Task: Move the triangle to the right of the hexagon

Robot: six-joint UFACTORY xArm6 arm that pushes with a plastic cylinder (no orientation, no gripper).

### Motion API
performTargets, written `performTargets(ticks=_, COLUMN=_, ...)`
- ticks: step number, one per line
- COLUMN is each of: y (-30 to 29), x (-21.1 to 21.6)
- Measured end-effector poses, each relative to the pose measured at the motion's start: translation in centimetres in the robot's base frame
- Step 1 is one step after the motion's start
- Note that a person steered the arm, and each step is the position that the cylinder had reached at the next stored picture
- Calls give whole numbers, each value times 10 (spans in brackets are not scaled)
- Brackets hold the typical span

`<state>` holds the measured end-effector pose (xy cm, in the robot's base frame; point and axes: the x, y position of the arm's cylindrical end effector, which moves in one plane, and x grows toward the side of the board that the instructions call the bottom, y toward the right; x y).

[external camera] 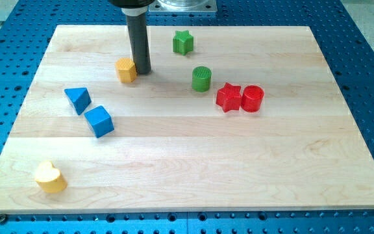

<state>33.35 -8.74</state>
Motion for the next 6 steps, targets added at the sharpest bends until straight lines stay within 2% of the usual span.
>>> performTargets(ticks=2, y=-68, x=-3)
performTargets(ticks=3, y=-123, x=-3)
performTargets(ticks=4, y=-164, x=68)
performTargets(ticks=5, y=-160, x=99)
performTargets(ticks=6, y=-127, x=111)
